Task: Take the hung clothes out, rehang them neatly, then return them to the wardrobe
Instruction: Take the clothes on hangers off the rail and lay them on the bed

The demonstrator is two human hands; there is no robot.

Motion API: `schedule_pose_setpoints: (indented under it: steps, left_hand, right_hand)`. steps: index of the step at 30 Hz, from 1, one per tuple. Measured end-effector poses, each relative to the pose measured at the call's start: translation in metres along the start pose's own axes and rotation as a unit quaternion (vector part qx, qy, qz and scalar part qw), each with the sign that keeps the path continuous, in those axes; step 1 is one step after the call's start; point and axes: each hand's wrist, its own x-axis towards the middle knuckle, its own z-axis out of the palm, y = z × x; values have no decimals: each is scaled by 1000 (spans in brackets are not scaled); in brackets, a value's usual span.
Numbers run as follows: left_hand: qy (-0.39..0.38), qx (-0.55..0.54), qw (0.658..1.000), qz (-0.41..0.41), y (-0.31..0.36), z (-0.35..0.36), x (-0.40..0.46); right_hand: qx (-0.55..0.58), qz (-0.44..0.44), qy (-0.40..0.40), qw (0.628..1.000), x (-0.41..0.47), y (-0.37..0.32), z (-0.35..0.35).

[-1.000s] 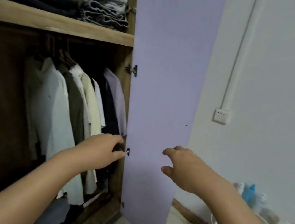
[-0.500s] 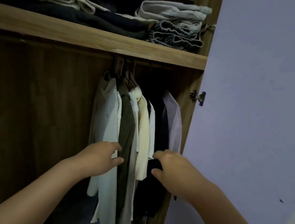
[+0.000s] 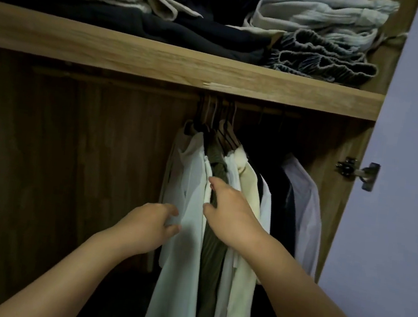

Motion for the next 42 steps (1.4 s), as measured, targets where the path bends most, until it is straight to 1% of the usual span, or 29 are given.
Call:
schedule_pose_setpoints:
  steps: [4, 8, 11, 14, 17, 19, 22, 25, 27, 31, 36, 42]
  left_hand:
    - [19, -18, 1000, 17, -27, -11, 44]
    - [31, -50, 998, 37, -53, -18, 79]
    - [51, -73, 995, 46, -66, -21, 97]
    - [90, -103, 989, 63, -70, -24, 106]
    - [136, -129, 979, 79, -72, -31, 107]
    - [169, -147, 971, 89, -75, -36, 109]
    - [200, -165, 961, 95, -82, -43, 110]
    - [204, -172, 960, 90, -86, -47, 111]
    - [204, -169, 960, 86, -88, -50, 110]
    - [205, -160, 963, 74, -90, -53, 108]
    - [187, -154, 969, 49, -84, -55, 105]
    - [189, -143, 971, 30, -82, -57, 97]
  right_hand:
    - [22, 9, 22, 999, 53, -4, 16]
    - [28, 52, 37, 998, 92, -1, 37]
    - [100, 74, 54, 991, 116, -4, 50]
    - [175, 113, 40, 977, 141, -15, 58]
    - [278, 158, 29, 947, 164, -28, 74]
    - [312, 182, 64, 930, 175, -32, 84]
    - [378, 162, 142, 901, 181, -35, 86]
    - [426, 126, 165, 880, 182, -37, 78]
    - [447, 105, 159, 874, 179, -35, 73]
    - [472, 103, 123, 867, 161, -19, 62]
    - [543, 87, 116, 827, 164, -13, 41]
    - [612, 78, 111, 779, 161, -18, 48]
